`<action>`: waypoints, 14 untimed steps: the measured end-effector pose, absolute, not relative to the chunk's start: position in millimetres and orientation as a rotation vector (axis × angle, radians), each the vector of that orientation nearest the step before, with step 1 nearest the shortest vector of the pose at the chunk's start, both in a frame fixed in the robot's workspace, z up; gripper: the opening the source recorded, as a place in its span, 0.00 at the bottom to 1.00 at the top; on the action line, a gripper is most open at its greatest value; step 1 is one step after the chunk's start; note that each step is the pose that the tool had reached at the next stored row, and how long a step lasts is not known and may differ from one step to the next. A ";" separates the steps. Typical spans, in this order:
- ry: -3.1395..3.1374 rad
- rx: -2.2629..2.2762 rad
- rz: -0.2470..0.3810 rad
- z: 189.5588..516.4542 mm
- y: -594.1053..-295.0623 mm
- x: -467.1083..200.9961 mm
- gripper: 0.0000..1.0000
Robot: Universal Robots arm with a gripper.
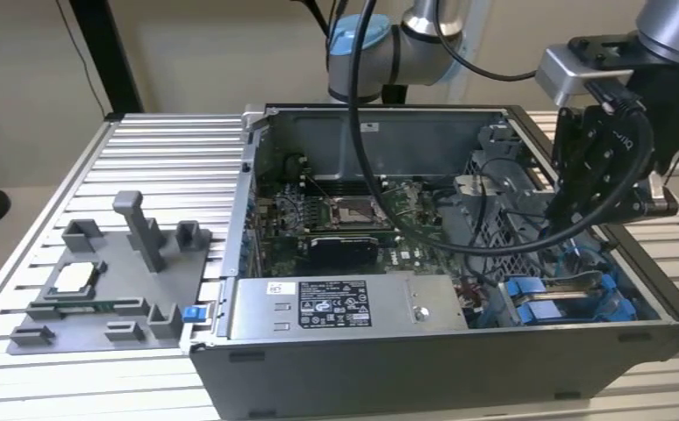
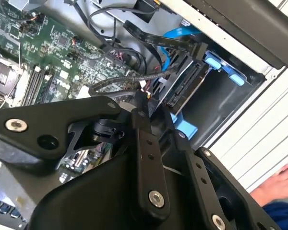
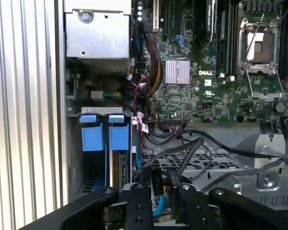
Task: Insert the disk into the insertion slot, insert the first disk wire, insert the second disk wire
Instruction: 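Insert the first disk wire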
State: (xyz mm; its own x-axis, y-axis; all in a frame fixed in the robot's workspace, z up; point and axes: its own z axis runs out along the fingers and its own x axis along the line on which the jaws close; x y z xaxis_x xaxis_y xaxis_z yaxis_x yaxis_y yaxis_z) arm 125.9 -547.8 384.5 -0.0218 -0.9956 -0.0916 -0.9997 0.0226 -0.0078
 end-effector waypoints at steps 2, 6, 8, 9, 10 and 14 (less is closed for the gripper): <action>2.194 -2.146 0.090 383.5 -547.9 125.9 1.00; 2.194 -2.146 0.089 381.8 -548.0 125.8 1.00; 2.194 -2.146 0.090 381.4 -548.3 125.9 0.00; 2.194 -2.146 0.090 381.3 -548.8 125.8 0.00; 2.194 -2.146 0.089 381.4 -550.3 125.8 0.00; 2.194 -2.146 0.090 381.3 -565.7 125.9 0.00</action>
